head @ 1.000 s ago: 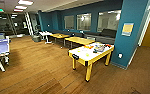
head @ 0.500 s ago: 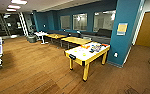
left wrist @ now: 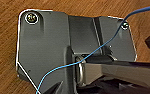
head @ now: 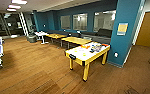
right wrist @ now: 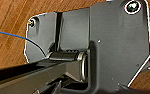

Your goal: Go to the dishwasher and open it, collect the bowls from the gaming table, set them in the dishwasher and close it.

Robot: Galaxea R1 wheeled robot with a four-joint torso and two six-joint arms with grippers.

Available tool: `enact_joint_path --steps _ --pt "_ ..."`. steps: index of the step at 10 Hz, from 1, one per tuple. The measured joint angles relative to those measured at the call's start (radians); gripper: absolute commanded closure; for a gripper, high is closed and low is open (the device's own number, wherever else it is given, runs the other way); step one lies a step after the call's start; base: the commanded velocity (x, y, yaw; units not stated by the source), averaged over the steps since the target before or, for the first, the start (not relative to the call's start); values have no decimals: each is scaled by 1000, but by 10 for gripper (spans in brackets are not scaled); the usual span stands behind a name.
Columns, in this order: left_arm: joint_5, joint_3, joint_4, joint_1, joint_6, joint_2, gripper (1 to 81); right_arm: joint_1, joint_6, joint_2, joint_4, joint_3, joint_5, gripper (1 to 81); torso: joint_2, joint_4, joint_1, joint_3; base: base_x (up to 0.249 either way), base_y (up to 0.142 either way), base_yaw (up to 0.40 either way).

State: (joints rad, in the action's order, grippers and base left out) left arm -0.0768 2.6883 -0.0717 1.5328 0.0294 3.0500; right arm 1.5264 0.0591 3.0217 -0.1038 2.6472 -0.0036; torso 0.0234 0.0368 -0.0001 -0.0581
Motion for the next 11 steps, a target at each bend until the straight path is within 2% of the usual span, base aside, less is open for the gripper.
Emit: enact_joint_path --steps 3,11 --pt "0 0 0 0 0 0 10 0 0 0 0 0 0 10 0 0 0 0 30 0 0" --pt "-1 0 0 3 0 0 10 3 0 1 0 0 -4 10 0 0 1 0 116 0 0"
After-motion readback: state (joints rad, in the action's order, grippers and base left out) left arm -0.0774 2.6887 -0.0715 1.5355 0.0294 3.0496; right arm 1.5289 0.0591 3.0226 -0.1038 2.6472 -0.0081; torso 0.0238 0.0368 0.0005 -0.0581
